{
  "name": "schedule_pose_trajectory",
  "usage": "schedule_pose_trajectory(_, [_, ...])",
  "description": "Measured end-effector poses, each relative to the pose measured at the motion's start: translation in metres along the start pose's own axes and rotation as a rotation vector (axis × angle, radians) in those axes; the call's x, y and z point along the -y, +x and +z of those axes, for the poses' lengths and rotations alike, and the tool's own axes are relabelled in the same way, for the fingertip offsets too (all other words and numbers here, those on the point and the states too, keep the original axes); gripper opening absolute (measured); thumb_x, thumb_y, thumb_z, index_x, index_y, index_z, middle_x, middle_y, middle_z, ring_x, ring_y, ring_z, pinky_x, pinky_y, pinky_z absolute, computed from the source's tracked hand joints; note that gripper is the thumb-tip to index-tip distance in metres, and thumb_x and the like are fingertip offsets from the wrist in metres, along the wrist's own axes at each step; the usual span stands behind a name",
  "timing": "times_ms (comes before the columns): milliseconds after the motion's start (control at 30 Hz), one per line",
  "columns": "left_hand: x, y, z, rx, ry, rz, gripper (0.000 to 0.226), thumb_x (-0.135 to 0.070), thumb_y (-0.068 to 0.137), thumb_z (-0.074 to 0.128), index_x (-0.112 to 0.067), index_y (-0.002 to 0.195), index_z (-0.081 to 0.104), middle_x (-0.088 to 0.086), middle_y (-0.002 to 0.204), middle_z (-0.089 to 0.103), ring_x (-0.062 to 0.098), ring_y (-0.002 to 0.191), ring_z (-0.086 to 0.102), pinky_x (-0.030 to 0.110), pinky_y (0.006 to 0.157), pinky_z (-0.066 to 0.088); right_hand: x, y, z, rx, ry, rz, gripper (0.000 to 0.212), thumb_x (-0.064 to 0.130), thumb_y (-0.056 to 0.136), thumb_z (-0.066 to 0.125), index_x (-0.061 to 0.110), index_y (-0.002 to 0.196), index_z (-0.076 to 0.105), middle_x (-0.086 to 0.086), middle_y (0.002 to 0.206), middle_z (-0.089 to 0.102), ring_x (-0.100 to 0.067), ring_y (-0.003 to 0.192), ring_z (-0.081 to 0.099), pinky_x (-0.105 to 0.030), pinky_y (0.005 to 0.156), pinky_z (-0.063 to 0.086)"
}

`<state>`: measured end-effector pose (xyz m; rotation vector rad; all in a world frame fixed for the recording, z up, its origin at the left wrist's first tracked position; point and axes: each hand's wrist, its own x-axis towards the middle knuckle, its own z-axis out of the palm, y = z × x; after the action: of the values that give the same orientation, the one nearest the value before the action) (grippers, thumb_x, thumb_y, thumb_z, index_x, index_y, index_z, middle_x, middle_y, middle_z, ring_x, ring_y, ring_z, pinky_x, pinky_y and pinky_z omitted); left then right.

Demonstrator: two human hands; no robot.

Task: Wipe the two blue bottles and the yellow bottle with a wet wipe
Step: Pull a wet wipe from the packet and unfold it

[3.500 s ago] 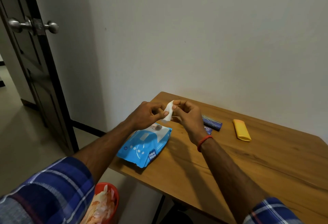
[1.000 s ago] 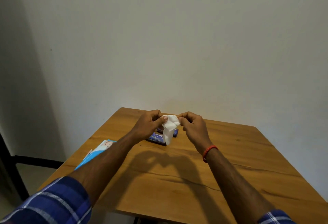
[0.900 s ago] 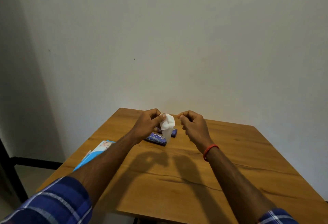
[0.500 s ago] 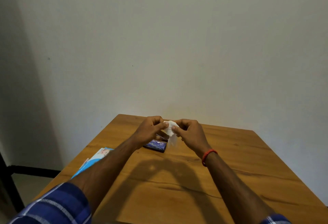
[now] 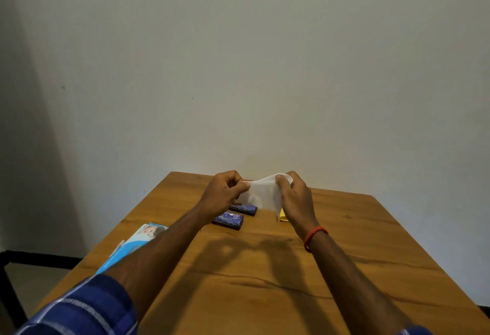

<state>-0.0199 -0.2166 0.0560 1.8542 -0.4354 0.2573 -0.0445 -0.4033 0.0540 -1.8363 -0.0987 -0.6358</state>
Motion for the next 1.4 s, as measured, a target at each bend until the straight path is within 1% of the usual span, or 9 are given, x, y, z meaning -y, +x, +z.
schedule_pose_trajectory(167, [-0.001,0.006,0.015,-0.057,-0.087,-0.027,0.015,-0.015,0.091,0.069,-0.01,0.079,0.061,0.013,0.078,0.059,0.024,0.073,0.054,0.035,0.06,0.05,-0.006,0.005,-0.007,0.004,0.06,0.031,0.019,0.035,0.1,0.05,0.019,0.105,0.058,0.005,0.091,0.062,-0.012,0.082,0.062,-0.021,0.06,0.053])
schedule_pose_trajectory(333, [0.001,0.009,0.024,-0.114,-0.243,-0.09,0.009,-0.009,0.09,0.069,-0.009,0.095,0.062,0.017,0.084,0.063,0.022,0.077,0.063,0.035,0.065,0.058,-0.022,0.009,-0.019,0.028,-0.013,-0.001,0.025,0.033,0.087,0.071,0.015,0.083,0.054,0.0,0.078,0.06,-0.014,0.069,0.057,-0.029,0.056,0.048])
schedule_pose_trajectory(433, [0.004,0.012,0.026,-0.131,-0.246,-0.095,0.01,-0.014,0.096,0.064,-0.014,0.105,0.062,0.011,0.096,0.068,0.022,0.081,0.068,0.042,0.066,0.062,-0.028,0.012,-0.025,0.061,0.01,0.031,0.021,0.031,0.082,0.077,0.018,0.087,0.061,0.001,0.085,0.068,-0.016,0.078,0.066,-0.033,0.064,0.058])
schedule_pose_trajectory(600, [0.009,0.014,0.029,-0.056,-0.206,-0.14,0.02,-0.027,0.097,0.063,-0.012,0.11,0.063,0.009,0.105,0.067,0.02,0.083,0.07,0.037,0.06,0.063,-0.037,0.015,-0.029,0.079,-0.04,0.018,0.017,0.032,0.088,0.07,0.019,0.099,0.07,0.003,0.095,0.072,-0.014,0.086,0.068,-0.037,0.074,0.061])
schedule_pose_trajectory(867, [0.012,0.017,0.035,0.154,-0.122,-0.149,0.032,-0.025,0.081,0.079,-0.008,0.107,0.071,0.008,0.101,0.073,0.021,0.087,0.072,0.027,0.063,0.06,-0.036,0.021,-0.039,-0.043,0.05,0.075,0.016,0.033,0.099,0.054,0.018,0.099,0.06,-0.001,0.093,0.066,-0.016,0.082,0.066,-0.027,0.06,0.057])
schedule_pose_trajectory(1033, [0.006,0.026,0.048,0.102,-0.179,-0.171,0.009,-0.018,0.089,0.072,-0.014,0.098,0.074,0.003,0.093,0.074,0.013,0.077,0.068,0.021,0.06,0.054,-0.037,0.029,-0.051,-0.11,0.153,0.104,0.01,0.026,0.097,0.058,0.019,0.103,0.062,-0.001,0.099,0.068,-0.018,0.089,0.067,-0.033,0.068,0.06])
schedule_pose_trajectory(1167, [0.005,0.033,0.06,0.182,-0.269,-0.176,0.02,-0.017,0.091,0.071,-0.015,0.111,0.073,0.009,0.111,0.073,0.021,0.096,0.071,0.039,0.078,0.055,-0.039,0.034,-0.056,-0.103,0.301,0.148,0.012,0.017,0.096,0.06,0.019,0.107,0.064,-0.002,0.102,0.07,-0.021,0.094,0.069,-0.042,0.075,0.061])
schedule_pose_trajectory(1300, [-0.004,0.038,0.072,0.302,-0.396,-0.139,0.033,-0.024,0.095,0.065,-0.012,0.125,0.064,0.009,0.117,0.072,0.028,0.099,0.073,0.04,0.079,0.061,-0.038,0.035,-0.061,0.025,0.394,0.166,0.02,0.004,0.093,0.059,0.015,0.107,0.069,-0.003,0.105,0.071,-0.023,0.099,0.067,-0.044,0.079,0.061])
schedule_pose_trajectory(1400, [-0.005,0.044,0.078,0.294,-0.418,-0.114,0.034,-0.025,0.097,0.061,-0.01,0.128,0.061,0.011,0.121,0.07,0.029,0.107,0.07,0.045,0.089,0.06,-0.04,0.036,-0.063,0.129,0.459,0.175,0.024,0.001,0.095,0.052,0.005,0.107,0.072,-0.011,0.112,0.07,-0.03,0.106,0.065,-0.047,0.086,0.058])
